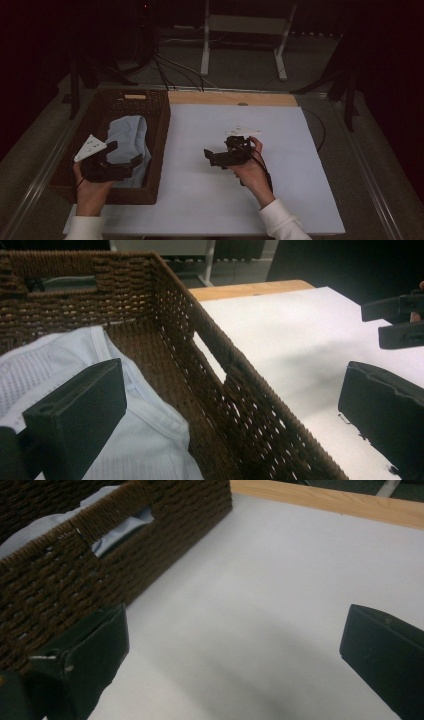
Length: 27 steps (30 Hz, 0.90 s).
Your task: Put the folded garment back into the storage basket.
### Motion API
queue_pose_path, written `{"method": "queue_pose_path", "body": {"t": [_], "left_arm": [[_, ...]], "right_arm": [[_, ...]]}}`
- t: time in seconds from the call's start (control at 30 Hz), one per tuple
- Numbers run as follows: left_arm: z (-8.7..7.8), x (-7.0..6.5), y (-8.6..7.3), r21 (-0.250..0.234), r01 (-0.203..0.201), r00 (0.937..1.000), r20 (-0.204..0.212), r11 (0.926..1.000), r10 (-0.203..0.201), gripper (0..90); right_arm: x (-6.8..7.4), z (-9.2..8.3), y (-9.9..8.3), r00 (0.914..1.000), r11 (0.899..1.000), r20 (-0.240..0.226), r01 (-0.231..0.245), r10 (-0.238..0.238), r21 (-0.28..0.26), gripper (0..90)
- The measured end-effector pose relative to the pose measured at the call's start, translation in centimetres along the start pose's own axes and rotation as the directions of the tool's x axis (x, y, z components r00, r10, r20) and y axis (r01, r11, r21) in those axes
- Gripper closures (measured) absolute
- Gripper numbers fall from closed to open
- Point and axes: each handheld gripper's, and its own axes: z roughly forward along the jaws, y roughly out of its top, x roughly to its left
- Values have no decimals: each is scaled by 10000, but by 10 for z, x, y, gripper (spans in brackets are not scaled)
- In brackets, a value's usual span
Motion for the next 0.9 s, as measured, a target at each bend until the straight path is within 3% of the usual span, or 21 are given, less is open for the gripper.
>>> {"method": "queue_pose_path", "body": {"t": [0.23,0.63,0.9], "left_arm": [[-5,-1,-4,-84,-53,9999,-98,10000,52,1],[-8,-6,-10,-263,-396,9992,-59,9989,394,1],[-6,-7,-17,-42,-495,9988,-1,9988,495,1]], "right_arm": [[-12,-8,-7,9999,9999,124,-87,88,-138,0],[-29,-29,-19,9992,9987,360,179,-161,-483,0],[-39,-46,-25,9983,9973,539,246,-209,-693,0]]}}
